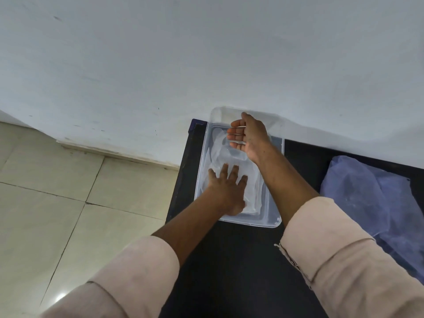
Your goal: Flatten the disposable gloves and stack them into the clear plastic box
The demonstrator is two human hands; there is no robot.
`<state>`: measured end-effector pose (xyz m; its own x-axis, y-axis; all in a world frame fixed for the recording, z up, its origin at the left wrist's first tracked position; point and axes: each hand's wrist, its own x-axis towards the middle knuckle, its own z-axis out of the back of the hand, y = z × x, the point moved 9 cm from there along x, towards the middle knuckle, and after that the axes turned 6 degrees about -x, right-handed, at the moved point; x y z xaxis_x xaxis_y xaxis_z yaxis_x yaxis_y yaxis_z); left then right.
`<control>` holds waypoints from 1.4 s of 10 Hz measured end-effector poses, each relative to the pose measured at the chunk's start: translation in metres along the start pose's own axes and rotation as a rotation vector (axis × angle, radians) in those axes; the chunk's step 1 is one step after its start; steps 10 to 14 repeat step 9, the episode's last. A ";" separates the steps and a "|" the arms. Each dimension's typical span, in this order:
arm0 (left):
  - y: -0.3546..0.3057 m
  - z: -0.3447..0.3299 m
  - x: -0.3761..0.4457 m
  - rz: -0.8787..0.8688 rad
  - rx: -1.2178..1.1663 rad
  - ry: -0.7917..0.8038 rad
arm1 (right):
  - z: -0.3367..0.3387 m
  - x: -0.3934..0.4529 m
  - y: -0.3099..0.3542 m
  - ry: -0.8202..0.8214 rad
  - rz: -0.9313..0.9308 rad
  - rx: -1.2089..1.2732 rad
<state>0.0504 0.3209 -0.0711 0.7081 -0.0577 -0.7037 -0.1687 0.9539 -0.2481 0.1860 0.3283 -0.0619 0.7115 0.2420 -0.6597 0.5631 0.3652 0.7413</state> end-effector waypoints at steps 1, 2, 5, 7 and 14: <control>0.004 -0.008 0.005 0.012 0.007 0.024 | -0.003 0.006 -0.004 -0.023 0.010 0.011; 0.006 -0.012 0.008 0.014 0.019 0.015 | -0.002 0.012 -0.006 -0.030 0.061 -0.009; 0.005 -0.006 0.010 -0.016 0.011 -0.038 | 0.032 -0.018 0.018 -0.136 0.458 -0.006; -0.003 0.022 -0.005 -0.112 -0.018 -0.210 | 0.052 -0.040 0.021 -0.144 0.475 -0.078; -0.005 0.062 -0.030 -0.187 -0.240 -0.488 | 0.075 -0.067 0.021 -0.175 0.502 -0.109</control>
